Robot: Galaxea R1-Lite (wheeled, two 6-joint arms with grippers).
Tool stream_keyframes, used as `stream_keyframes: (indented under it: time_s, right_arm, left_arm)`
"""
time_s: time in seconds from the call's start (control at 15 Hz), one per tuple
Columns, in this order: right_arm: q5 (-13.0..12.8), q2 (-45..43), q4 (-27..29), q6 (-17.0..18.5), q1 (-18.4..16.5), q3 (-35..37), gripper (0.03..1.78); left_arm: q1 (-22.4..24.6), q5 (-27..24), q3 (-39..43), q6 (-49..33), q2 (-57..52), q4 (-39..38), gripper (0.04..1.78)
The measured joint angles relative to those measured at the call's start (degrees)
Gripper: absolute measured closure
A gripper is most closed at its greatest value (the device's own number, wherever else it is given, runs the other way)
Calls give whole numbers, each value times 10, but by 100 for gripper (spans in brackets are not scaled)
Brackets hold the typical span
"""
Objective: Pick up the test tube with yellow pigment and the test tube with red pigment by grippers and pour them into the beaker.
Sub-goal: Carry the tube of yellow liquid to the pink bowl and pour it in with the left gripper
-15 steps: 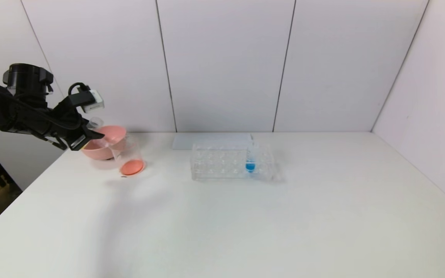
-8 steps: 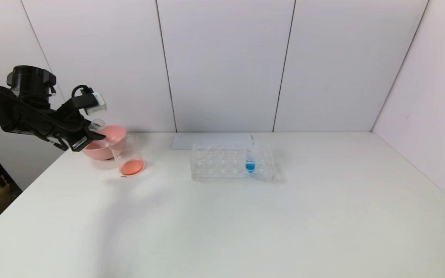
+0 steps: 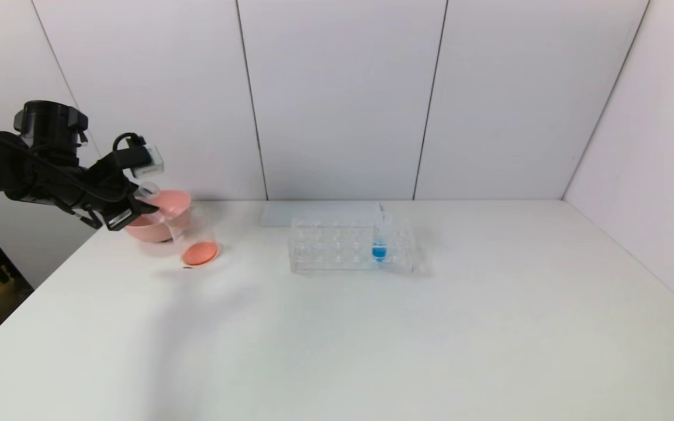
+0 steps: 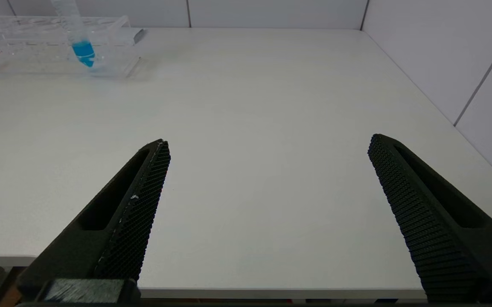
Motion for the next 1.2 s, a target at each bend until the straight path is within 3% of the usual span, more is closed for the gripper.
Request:
stream_keyframes:
  time_s: [1.2]
  right_arm:
    - [0,0,0,0,0,0,11]
  left_arm:
    - [-31,98,-14,69,14,23,133]
